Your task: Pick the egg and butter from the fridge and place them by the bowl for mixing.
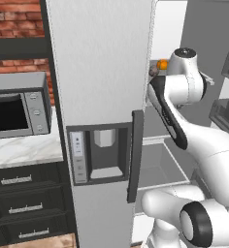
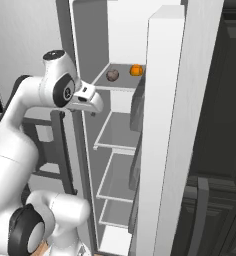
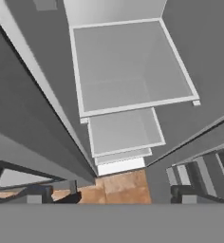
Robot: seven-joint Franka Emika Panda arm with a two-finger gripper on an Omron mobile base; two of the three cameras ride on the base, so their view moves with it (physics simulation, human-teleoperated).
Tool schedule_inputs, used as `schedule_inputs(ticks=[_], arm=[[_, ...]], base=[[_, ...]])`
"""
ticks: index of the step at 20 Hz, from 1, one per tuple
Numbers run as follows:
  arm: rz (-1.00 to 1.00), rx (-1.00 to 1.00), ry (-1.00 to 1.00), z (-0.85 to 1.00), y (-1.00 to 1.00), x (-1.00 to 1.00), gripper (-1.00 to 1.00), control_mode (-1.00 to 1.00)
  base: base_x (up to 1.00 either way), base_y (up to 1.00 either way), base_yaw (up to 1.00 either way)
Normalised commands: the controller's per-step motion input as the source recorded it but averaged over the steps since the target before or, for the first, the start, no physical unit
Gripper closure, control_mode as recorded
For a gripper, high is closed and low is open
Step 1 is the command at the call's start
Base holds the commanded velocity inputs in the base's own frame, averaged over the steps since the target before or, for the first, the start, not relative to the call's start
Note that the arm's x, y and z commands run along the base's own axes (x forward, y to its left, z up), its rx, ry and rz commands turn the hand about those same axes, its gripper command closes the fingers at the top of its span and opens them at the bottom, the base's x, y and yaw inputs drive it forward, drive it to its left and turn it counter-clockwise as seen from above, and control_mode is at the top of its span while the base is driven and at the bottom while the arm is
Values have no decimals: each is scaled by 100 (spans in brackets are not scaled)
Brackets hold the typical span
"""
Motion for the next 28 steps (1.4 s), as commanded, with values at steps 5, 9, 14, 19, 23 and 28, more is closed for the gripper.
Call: schedule_inputs(ticks=[5,9,14,19,23,28], arm=[[-26,-10,-7,35,-38,-5,-100,-100],[-17,-15,-21,19,-36,-2,-100,-100],[-8,-6,-25,34,-25,0,-100,-100],[-2,0,-3,37,-22,0,-100,-100],[0,0,4,8,-23,25,-100,-100],[-2,6,14,1,-24,43,-100,-100]], base=[[0,0,0],[0,0,0],[0,0,0],[0,0,0],[0,0,0],[0,0,0]])
